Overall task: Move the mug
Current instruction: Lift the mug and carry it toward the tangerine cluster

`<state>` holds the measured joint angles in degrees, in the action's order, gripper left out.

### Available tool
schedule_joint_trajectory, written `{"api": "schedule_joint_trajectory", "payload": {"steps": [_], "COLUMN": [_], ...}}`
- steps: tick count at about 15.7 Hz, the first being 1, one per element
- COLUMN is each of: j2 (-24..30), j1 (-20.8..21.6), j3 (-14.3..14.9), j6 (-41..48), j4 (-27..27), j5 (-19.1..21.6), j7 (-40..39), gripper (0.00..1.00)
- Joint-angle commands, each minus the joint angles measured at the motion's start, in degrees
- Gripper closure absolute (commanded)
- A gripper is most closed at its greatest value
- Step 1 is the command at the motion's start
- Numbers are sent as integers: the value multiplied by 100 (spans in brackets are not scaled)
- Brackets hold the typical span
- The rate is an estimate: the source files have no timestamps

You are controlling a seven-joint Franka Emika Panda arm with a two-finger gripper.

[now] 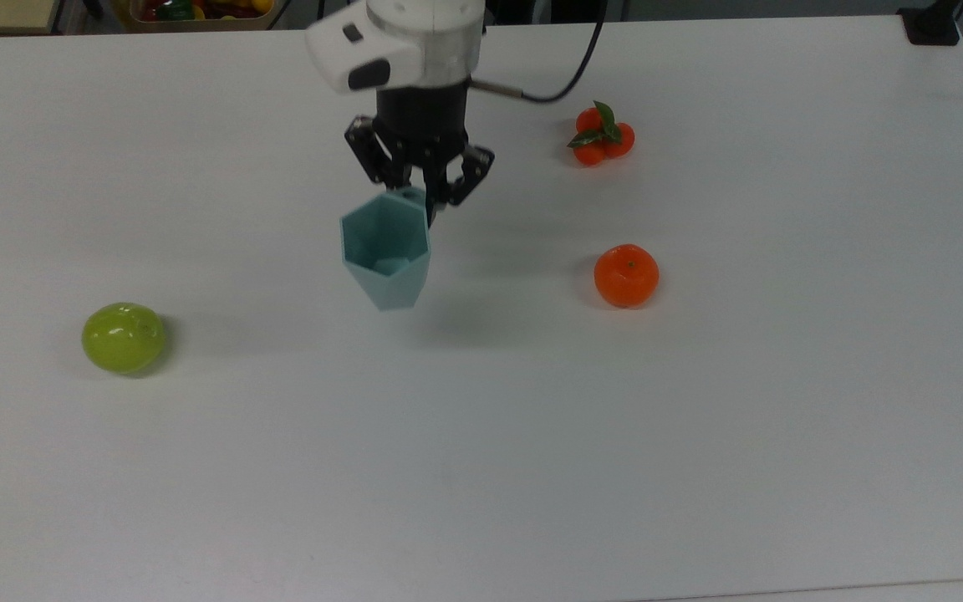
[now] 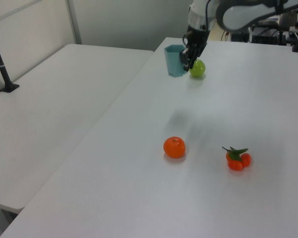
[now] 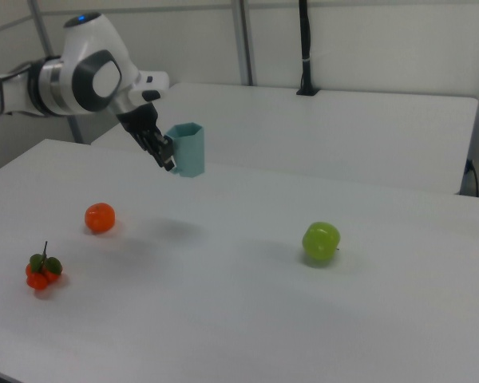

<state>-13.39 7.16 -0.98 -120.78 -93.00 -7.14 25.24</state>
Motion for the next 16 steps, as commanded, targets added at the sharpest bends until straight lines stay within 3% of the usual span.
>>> {"api": "schedule_joint_trajectory", "payload": {"steps": [1,6,12,16], "j2": [784,1786,2700,2877], "j1": [-144,-294,-294,-294], "j3": [1,27,80,264], "j6": [817,1847,1980,1883], "j4": [-359,-1095,-2510,-3153], "j5": [414,687,784,776], "j7": [-835,-1952,-2664,-3103], "gripper": [100,100,100,100]}}
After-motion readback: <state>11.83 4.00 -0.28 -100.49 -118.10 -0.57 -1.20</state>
